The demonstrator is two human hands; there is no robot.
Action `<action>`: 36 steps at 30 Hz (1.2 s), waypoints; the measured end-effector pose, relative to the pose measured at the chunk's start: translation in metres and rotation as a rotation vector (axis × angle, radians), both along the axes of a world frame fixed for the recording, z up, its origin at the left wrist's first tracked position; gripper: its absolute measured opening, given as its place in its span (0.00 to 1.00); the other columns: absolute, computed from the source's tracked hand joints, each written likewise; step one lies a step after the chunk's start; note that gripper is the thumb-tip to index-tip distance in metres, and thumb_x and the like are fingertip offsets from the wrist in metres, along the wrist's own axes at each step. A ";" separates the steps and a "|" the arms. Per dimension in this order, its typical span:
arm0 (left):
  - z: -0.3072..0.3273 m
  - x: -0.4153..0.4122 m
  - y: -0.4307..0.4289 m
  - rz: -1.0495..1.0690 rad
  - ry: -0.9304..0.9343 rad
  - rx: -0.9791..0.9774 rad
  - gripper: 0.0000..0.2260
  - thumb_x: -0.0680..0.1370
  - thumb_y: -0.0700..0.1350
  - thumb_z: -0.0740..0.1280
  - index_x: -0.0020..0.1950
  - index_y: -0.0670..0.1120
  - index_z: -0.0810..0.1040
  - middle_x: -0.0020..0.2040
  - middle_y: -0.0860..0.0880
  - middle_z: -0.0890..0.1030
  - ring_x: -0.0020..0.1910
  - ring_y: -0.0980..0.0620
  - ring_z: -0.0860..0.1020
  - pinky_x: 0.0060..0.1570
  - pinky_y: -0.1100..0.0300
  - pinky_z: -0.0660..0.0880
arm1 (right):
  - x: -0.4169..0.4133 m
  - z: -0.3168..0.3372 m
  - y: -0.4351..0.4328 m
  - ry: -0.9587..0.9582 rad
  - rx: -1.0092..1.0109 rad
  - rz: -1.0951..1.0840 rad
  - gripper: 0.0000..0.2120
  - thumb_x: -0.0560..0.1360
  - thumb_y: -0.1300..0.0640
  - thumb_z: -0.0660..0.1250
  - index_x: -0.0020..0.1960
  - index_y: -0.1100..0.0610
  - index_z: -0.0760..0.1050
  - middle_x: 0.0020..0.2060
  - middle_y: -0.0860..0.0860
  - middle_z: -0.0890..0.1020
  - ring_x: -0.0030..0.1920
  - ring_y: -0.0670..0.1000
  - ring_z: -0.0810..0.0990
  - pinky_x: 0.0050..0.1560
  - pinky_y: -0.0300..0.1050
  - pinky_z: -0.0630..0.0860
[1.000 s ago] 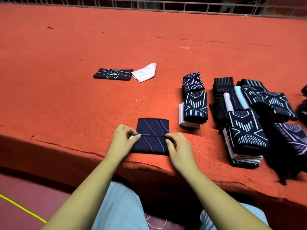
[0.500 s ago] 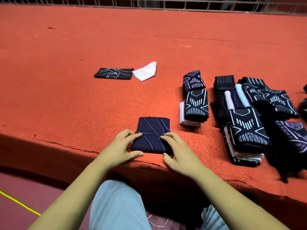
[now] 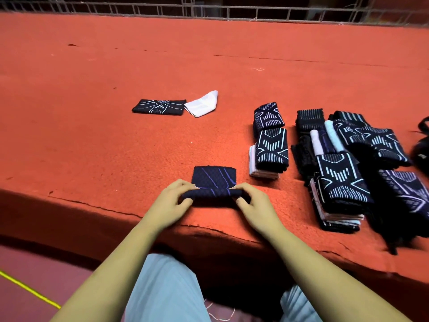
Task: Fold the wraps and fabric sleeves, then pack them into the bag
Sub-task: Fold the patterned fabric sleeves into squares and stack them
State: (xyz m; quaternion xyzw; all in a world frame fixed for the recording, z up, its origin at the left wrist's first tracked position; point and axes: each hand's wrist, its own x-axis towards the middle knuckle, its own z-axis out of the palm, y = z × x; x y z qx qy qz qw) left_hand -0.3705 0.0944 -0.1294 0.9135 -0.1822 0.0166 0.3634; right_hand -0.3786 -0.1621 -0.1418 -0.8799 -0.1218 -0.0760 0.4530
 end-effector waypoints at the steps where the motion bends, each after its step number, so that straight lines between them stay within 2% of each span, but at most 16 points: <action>1: 0.002 0.000 -0.001 0.028 -0.016 -0.019 0.21 0.72 0.53 0.60 0.59 0.47 0.82 0.55 0.54 0.80 0.56 0.56 0.77 0.62 0.64 0.69 | 0.000 0.002 -0.001 0.010 0.028 0.006 0.13 0.74 0.66 0.67 0.53 0.51 0.79 0.47 0.43 0.83 0.49 0.41 0.79 0.53 0.37 0.72; 4: 0.006 -0.005 -0.003 0.124 0.006 -0.098 0.17 0.74 0.56 0.62 0.54 0.49 0.84 0.47 0.56 0.84 0.49 0.57 0.80 0.53 0.59 0.73 | -0.002 0.007 -0.004 0.056 0.159 0.023 0.10 0.75 0.66 0.66 0.50 0.52 0.78 0.44 0.44 0.84 0.46 0.40 0.80 0.50 0.37 0.74; 7: 0.004 -0.007 -0.012 0.173 0.082 -0.163 0.06 0.78 0.48 0.69 0.50 0.49 0.83 0.33 0.54 0.82 0.32 0.58 0.78 0.38 0.58 0.73 | -0.007 0.002 -0.005 0.161 0.314 -0.064 0.07 0.77 0.65 0.67 0.48 0.54 0.74 0.35 0.47 0.83 0.34 0.40 0.77 0.39 0.39 0.72; 10: -0.001 -0.003 -0.023 0.296 0.103 -0.147 0.01 0.78 0.45 0.70 0.47 0.48 0.80 0.25 0.52 0.77 0.24 0.58 0.74 0.30 0.64 0.68 | -0.006 -0.006 -0.002 0.136 0.250 -0.188 0.07 0.76 0.60 0.70 0.47 0.53 0.71 0.32 0.52 0.82 0.31 0.45 0.74 0.39 0.47 0.71; 12: -0.004 0.002 -0.027 0.381 0.100 -0.106 0.04 0.77 0.46 0.71 0.44 0.47 0.79 0.25 0.51 0.78 0.26 0.56 0.76 0.31 0.64 0.69 | -0.002 -0.006 0.003 0.116 0.179 -0.271 0.07 0.75 0.59 0.70 0.46 0.53 0.72 0.33 0.50 0.81 0.33 0.45 0.75 0.41 0.47 0.72; 14: -0.005 0.007 -0.029 0.428 0.084 -0.046 0.05 0.76 0.46 0.71 0.42 0.47 0.79 0.31 0.51 0.81 0.34 0.52 0.80 0.39 0.57 0.72 | 0.002 -0.005 0.008 0.112 0.133 -0.323 0.06 0.75 0.57 0.71 0.47 0.53 0.74 0.36 0.47 0.80 0.37 0.48 0.79 0.45 0.47 0.75; 17: -0.002 0.013 -0.036 0.488 0.139 -0.001 0.09 0.75 0.49 0.72 0.41 0.45 0.76 0.39 0.46 0.82 0.44 0.44 0.80 0.44 0.55 0.70 | 0.003 -0.010 0.012 0.091 0.003 -0.357 0.06 0.75 0.55 0.70 0.50 0.54 0.76 0.39 0.49 0.81 0.42 0.52 0.80 0.48 0.50 0.76; 21: 0.001 0.024 -0.040 0.504 0.286 0.018 0.20 0.73 0.56 0.74 0.33 0.45 0.70 0.38 0.41 0.82 0.41 0.40 0.79 0.40 0.52 0.71 | 0.003 -0.011 0.014 0.074 -0.039 -0.373 0.05 0.74 0.54 0.69 0.49 0.54 0.76 0.41 0.50 0.81 0.43 0.53 0.80 0.48 0.50 0.76; 23: 0.004 0.026 -0.043 0.471 0.297 -0.043 0.17 0.73 0.53 0.75 0.35 0.44 0.73 0.36 0.45 0.81 0.39 0.43 0.79 0.40 0.51 0.72 | 0.002 -0.008 0.012 0.089 -0.040 -0.366 0.05 0.74 0.55 0.69 0.49 0.54 0.76 0.40 0.50 0.81 0.42 0.53 0.79 0.48 0.49 0.76; 25: 0.007 0.022 -0.048 0.407 0.238 -0.127 0.12 0.74 0.50 0.74 0.41 0.44 0.76 0.40 0.45 0.82 0.42 0.46 0.80 0.45 0.50 0.75 | -0.001 -0.004 0.010 0.102 -0.021 -0.352 0.06 0.75 0.56 0.70 0.50 0.55 0.77 0.41 0.51 0.81 0.42 0.52 0.79 0.48 0.48 0.75; 29: 0.033 0.010 -0.063 0.299 0.246 -0.549 0.09 0.77 0.43 0.70 0.44 0.46 0.70 0.41 0.42 0.79 0.41 0.50 0.76 0.46 0.49 0.73 | -0.009 0.013 0.003 0.192 0.028 -0.283 0.05 0.76 0.57 0.70 0.50 0.56 0.76 0.40 0.50 0.80 0.40 0.51 0.79 0.45 0.42 0.72; 31: 0.050 0.010 -0.066 0.251 0.222 -0.553 0.09 0.75 0.45 0.70 0.43 0.51 0.69 0.41 0.40 0.78 0.41 0.48 0.76 0.44 0.51 0.72 | -0.014 0.022 -0.005 0.229 -0.031 -0.184 0.05 0.76 0.55 0.69 0.48 0.56 0.77 0.40 0.52 0.82 0.42 0.54 0.81 0.46 0.46 0.75; 33: 0.072 0.008 -0.072 0.194 0.222 -0.524 0.09 0.75 0.45 0.70 0.43 0.52 0.70 0.41 0.40 0.78 0.41 0.48 0.76 0.44 0.52 0.72 | -0.022 0.035 -0.017 0.171 -0.211 -0.119 0.07 0.77 0.52 0.68 0.47 0.56 0.80 0.43 0.52 0.84 0.46 0.53 0.82 0.47 0.46 0.73; 34: 0.083 0.006 -0.076 0.156 0.232 -0.513 0.09 0.77 0.41 0.70 0.45 0.50 0.70 0.41 0.40 0.79 0.40 0.48 0.76 0.43 0.53 0.72 | -0.027 0.044 -0.025 0.117 -0.273 -0.129 0.09 0.77 0.51 0.67 0.45 0.55 0.81 0.43 0.52 0.85 0.46 0.53 0.82 0.47 0.46 0.72; 36: 0.104 0.002 -0.089 0.062 0.262 -0.493 0.07 0.80 0.36 0.66 0.47 0.45 0.70 0.40 0.42 0.79 0.38 0.50 0.77 0.38 0.59 0.73 | -0.036 0.064 -0.044 0.010 -0.270 -0.208 0.10 0.77 0.49 0.67 0.41 0.54 0.78 0.41 0.52 0.82 0.44 0.52 0.80 0.45 0.46 0.71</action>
